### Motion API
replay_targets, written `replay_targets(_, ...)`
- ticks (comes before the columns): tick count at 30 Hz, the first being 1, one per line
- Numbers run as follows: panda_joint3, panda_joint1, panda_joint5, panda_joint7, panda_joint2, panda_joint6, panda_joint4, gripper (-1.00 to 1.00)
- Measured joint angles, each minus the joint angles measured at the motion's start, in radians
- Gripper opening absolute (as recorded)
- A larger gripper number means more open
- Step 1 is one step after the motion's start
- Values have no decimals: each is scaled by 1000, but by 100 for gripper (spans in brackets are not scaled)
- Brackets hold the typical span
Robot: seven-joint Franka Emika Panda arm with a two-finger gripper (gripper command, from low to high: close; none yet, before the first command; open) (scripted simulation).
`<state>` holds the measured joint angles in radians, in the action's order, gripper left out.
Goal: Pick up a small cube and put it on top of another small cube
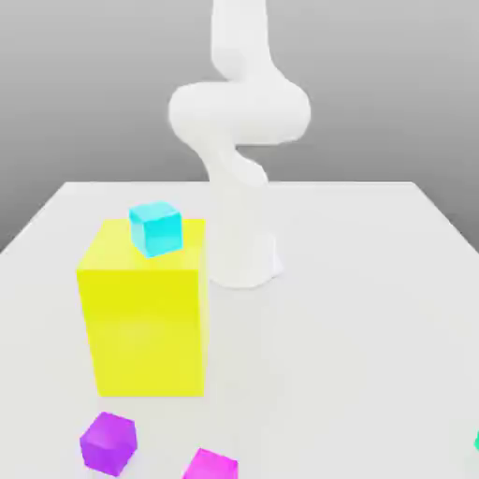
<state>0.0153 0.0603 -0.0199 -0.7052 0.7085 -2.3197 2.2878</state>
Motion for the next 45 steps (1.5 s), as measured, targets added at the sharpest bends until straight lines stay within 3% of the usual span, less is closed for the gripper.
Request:
replay_targets(10,36,220,-84,385,-370,-78,-50,0)
replay_targets(19,-16,353,-118,699,-695,-149,-93,0)
replay_targets(25,-58,411,-67,857,-908,-202,-120,0)
replay_targets(31,-90,478,54,967,-1117,-253,-147,0)
replay_targets(35,-81,503,94,977,-1261,-343,-177,0)
replay_targets(36,-78,506,98,975,-1291,-366,-184,-100)
replay_targets(45,-82,503,92,980,-1242,-326,-173,-100)
